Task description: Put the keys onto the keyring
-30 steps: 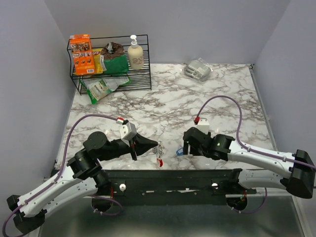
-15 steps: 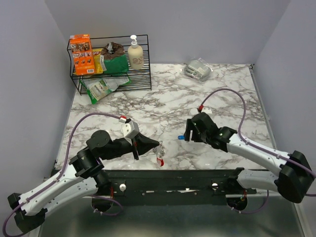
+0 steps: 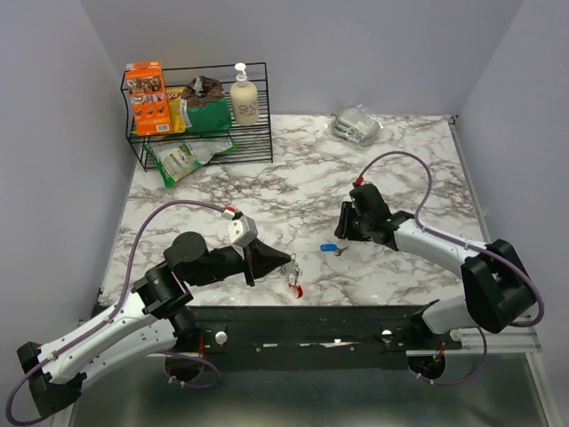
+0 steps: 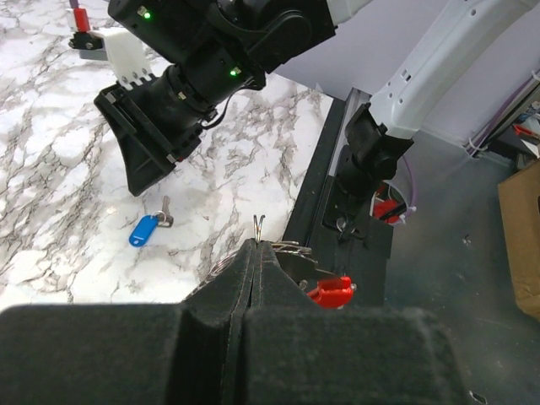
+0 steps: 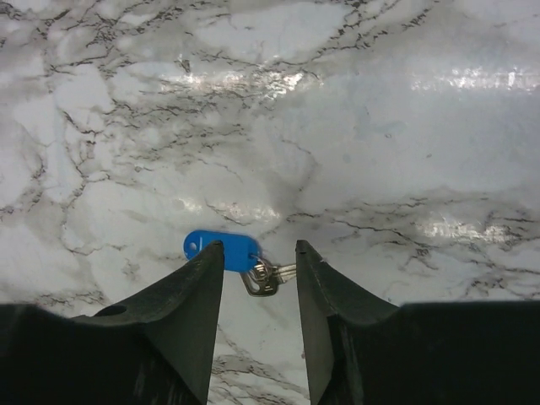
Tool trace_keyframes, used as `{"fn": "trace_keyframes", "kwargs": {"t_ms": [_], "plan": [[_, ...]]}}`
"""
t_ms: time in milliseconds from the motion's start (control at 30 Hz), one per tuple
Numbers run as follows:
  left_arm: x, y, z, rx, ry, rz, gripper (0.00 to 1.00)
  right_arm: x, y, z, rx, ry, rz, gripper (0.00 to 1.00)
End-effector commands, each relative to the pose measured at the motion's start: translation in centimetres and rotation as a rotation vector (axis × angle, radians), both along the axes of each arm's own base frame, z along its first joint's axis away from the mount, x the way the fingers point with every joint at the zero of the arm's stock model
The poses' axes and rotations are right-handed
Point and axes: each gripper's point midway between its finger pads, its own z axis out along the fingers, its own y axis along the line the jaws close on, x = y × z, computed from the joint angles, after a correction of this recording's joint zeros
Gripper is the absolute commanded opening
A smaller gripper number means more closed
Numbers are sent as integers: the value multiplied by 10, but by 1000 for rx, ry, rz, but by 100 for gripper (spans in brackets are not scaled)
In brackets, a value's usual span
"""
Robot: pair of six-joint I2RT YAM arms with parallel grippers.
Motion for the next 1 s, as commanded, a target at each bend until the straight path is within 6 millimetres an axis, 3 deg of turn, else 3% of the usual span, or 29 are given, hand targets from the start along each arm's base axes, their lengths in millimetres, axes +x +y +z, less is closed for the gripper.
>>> {"fn": "trace_keyframes", "kwargs": {"t_ms": [0, 667, 967], "plan": [[2, -5, 12, -48, -22, 1, 0, 10, 23, 3, 72, 8, 86, 45], [6, -15, 7, -45, -3, -13, 0, -12, 9, -33, 6, 111, 110, 40], [7, -17, 8, -47, -1, -19, 0, -24, 7, -36, 17, 126, 125, 38]]}}
